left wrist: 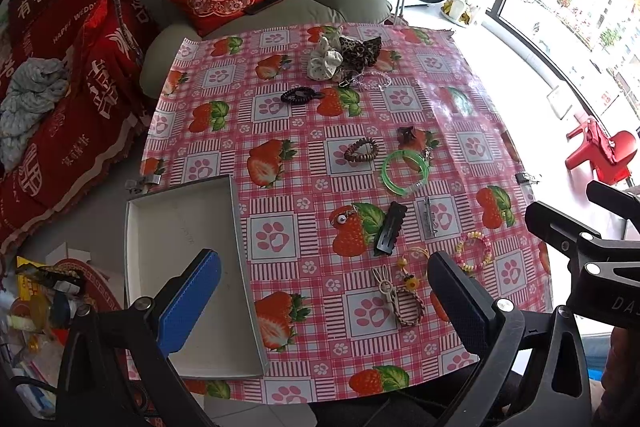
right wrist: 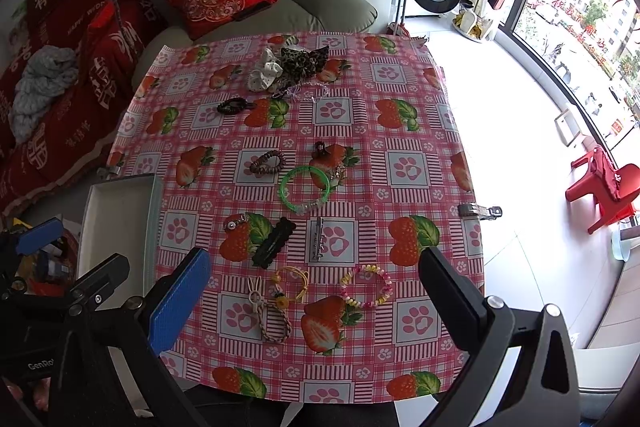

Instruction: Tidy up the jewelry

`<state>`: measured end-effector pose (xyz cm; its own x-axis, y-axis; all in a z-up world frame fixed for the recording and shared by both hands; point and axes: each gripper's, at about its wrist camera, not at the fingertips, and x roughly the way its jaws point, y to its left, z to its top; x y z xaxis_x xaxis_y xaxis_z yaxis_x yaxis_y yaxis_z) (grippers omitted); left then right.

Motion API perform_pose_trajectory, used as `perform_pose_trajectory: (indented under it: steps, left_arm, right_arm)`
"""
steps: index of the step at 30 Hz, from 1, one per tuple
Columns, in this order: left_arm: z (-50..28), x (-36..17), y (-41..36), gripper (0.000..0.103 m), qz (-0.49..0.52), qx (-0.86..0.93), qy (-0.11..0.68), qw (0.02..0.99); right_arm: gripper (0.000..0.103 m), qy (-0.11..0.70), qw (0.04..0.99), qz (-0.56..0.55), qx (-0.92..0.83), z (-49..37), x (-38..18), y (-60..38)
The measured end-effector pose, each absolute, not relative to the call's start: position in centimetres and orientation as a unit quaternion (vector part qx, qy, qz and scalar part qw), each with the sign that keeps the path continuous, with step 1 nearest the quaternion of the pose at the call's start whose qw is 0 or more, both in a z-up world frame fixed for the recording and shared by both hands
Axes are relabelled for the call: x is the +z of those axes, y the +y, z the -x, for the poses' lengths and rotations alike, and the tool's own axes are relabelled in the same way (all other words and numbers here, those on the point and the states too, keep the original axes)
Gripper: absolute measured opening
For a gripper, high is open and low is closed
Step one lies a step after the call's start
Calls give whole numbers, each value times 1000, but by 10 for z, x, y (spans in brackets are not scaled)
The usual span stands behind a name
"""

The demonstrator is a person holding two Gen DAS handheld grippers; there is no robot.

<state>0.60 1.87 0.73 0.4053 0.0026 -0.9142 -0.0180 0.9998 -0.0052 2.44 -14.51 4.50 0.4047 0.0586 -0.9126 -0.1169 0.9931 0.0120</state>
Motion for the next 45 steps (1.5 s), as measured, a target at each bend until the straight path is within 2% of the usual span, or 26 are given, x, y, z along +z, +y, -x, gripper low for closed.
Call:
perform_pose_trajectory:
  steps: [45]
  left_arm:
    - [-3, 7, 19, 103, 6, 7, 543, 839]
  right_arm:
    - [103, 543, 838, 26, 53, -23, 44, -145]
